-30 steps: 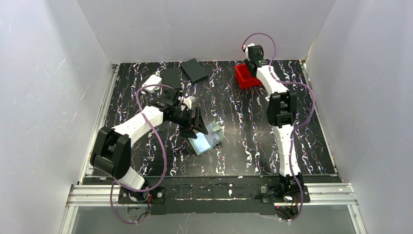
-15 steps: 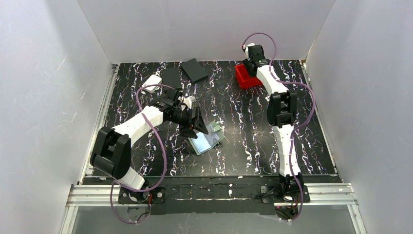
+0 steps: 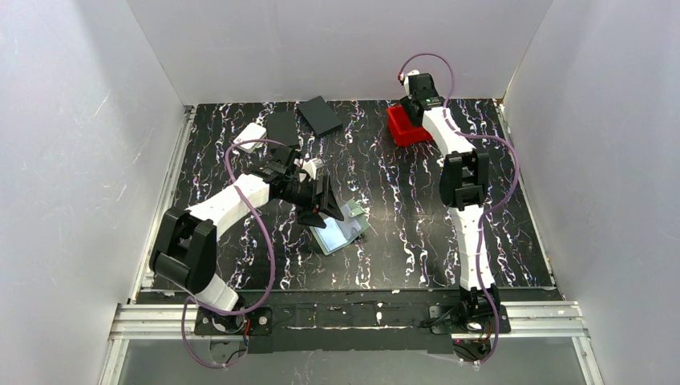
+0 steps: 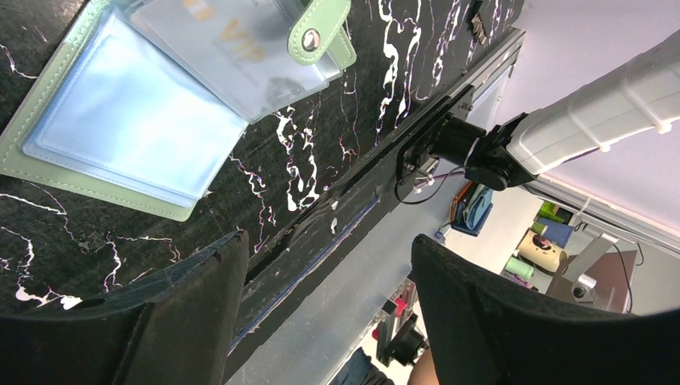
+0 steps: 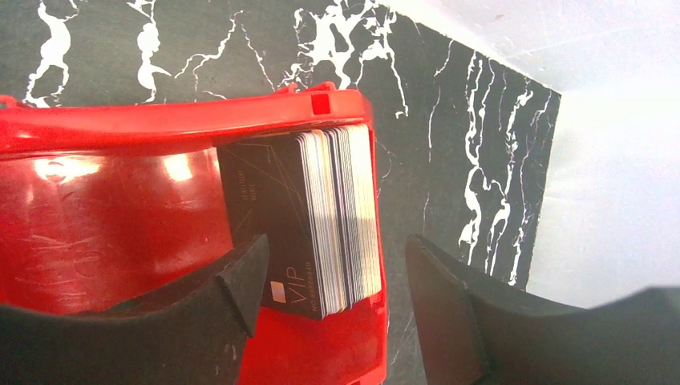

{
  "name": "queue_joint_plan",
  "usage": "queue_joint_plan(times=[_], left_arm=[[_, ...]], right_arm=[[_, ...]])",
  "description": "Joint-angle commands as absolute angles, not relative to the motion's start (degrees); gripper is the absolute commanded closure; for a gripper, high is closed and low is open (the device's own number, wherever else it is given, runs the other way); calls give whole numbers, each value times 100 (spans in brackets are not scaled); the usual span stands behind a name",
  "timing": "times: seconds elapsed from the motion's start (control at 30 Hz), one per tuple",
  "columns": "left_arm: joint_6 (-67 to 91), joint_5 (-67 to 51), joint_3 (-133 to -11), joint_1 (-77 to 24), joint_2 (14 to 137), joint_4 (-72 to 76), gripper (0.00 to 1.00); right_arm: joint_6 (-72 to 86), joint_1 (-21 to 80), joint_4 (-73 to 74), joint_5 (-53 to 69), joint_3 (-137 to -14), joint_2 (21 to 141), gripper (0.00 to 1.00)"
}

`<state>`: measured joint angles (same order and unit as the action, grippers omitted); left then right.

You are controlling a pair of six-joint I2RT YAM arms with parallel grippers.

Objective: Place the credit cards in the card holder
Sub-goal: Pick up the credit card from the storage box.

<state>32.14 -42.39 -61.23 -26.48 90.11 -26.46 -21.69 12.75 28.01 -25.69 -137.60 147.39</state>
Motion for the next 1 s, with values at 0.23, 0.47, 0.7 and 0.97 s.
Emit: queue_joint_plan(times=[0.23, 0.47, 0.7, 0.97], left_arm=[[3173, -4452, -6169, -2673, 9120, -2680, 27], [3156, -4454, -6180, -2672, 9127, -2695, 27], [3146, -4455, -6197, -2671, 9145, -2707, 27], [3154, -4456, -6181, -2672, 9166, -2693, 27]], right_arm=[[-2268, 1248, 2518, -2700, -14086, 14787, 27], [-2293, 1248, 2532, -2639, -14098, 14880, 18], [-2355, 1224, 2496, -2768, -14098, 14968, 27], [-2386, 1213, 2481, -2895, -14136, 14902, 48]])
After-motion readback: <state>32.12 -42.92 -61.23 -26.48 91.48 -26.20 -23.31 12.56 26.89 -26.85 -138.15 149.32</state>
